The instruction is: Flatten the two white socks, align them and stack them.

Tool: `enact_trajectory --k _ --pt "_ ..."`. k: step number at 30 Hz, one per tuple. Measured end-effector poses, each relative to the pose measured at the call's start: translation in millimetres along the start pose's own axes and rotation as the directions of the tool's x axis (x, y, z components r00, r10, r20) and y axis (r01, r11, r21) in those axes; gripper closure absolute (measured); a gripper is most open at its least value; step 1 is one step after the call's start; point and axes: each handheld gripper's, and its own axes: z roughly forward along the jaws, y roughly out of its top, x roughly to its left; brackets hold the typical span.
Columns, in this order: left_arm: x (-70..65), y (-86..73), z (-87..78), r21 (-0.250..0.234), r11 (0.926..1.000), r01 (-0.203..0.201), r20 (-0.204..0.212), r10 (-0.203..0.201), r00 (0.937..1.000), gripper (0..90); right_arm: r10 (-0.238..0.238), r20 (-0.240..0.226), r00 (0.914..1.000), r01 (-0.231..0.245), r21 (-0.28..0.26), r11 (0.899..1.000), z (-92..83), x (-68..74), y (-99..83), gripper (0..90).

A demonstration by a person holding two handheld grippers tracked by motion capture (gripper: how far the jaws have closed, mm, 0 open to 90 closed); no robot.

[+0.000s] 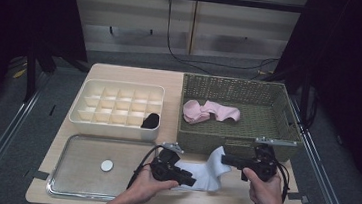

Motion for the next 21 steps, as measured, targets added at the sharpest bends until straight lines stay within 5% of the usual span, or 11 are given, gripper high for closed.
enact_trajectory --k 7,14,18,21 --pt "17.1 -7.5 -31.6 -0.026 0.9992 0.029 -0.065 -0.031 0.9974 62.6 -0.001 0.004 1.0000 0.001 0.005 1.000 1.6 0.9 0.3 81.6" --pt "32.4 -12.5 -54.0 -0.111 0.9914 0.070 -0.108 -0.082 0.9908 57.8 -0.003 0.010 0.9999 0.003 0.003 1.000 0.5 0.0 0.5 81.5" --pt "39.7 -15.4 -54.5 -0.102 0.9905 0.091 -0.126 -0.104 0.9866 56.4 0.002 0.012 0.9999 -0.002 0.007 1.000 -0.8 -2.4 -1.3 81.5" --pt "43.3 -18.9 -46.5 -0.069 0.9917 0.108 -0.117 -0.116 0.9864 64.2 -0.001 0.020 0.9998 0.001 0.009 1.000 -2.9 -3.2 -1.9 81.5"
